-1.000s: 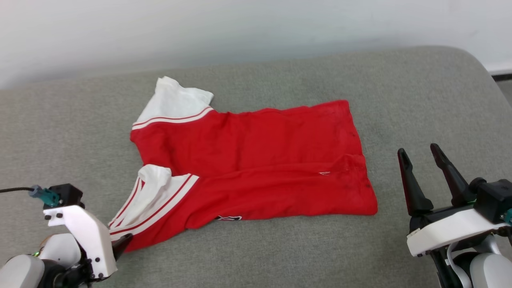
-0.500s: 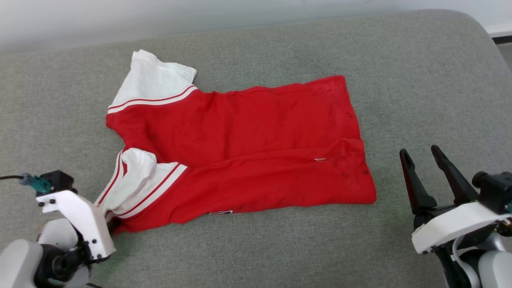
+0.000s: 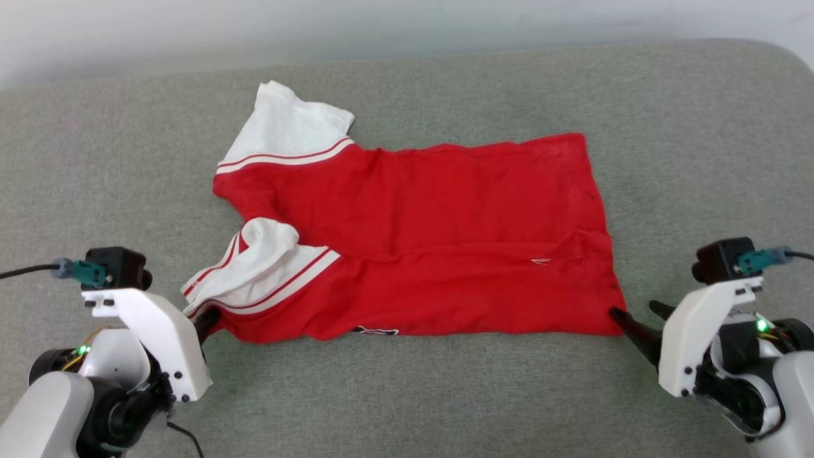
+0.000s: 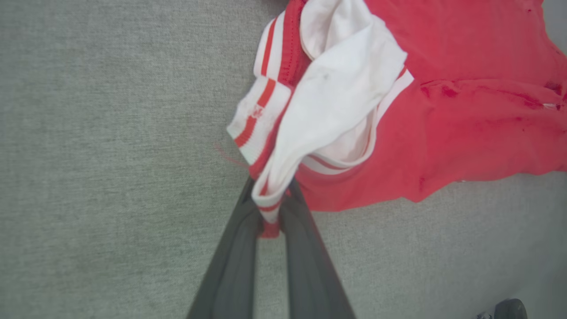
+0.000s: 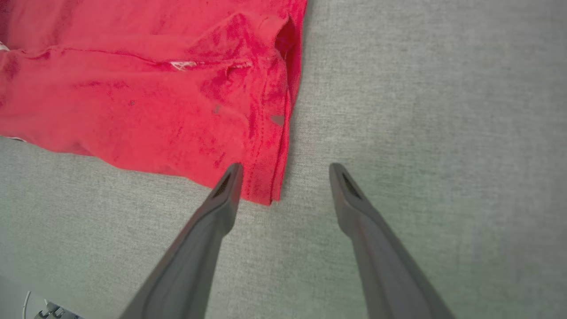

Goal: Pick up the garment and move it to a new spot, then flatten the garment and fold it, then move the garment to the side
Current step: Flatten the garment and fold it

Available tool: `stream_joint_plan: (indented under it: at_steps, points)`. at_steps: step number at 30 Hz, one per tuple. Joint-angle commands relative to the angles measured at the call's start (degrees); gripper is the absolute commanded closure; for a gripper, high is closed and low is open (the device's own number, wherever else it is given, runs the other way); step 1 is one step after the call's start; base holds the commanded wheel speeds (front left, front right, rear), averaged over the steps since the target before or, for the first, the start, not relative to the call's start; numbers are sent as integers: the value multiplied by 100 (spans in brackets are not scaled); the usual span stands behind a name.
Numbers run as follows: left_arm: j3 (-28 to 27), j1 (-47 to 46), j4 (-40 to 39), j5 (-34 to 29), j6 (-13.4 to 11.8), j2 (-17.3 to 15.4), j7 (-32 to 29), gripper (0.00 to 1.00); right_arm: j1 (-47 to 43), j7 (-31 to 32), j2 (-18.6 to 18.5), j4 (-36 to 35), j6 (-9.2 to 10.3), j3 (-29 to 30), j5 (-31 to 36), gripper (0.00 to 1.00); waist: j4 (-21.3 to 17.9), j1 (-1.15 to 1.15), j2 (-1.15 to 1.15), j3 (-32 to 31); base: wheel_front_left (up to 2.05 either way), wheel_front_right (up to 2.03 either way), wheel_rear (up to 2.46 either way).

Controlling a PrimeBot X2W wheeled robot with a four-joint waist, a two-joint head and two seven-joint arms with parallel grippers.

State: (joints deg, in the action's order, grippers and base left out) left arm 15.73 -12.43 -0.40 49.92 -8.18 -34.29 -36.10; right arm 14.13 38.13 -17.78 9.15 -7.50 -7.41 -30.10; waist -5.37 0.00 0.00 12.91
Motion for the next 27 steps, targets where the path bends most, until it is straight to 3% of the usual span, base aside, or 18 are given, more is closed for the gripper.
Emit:
stream_joint_plan:
  at_steps: [1, 10, 11, 12, 21, 27]
  points:
    - [3, -89, -64, -38, -33, -18, 14, 100, 140, 7, -5, 75, 1, -59, -63, 0, 88, 0, 0, 110, 0, 0, 0]
    - [126, -172, -262, -150, -49, 115, 143, 100, 751, 294, 138, 1535, 2, -794, -434, 0, 318, 0, 0, 376, 0, 0, 0]
    - [130, -157, -241, -135, -43, 133, 151, 100, 757, 359, 174, 1652, 1, -885, -491, 66, 327, 0, 0, 369, 0, 0, 0]
    - [129, -143, -229, -118, -38, 149, 166, 100, 760, 402, 192, 1737, 0, -956, -529, 100, 331, 0, 0, 363, 0, 0, 0]
    - [9, 23, -132, -45, 52, 233, 519, 100, 1023, 21, -121, 1526, -6, -1113, -682, 100, 268, 0, 0, -18, 0, 0, 0]
    - [-41, 387, -231, -9, -48, 208, 608, 100, 825, -31, -305, 1184, -4, -1139, -663, 100, 225, 0, 0, -492, 0, 0, 0]
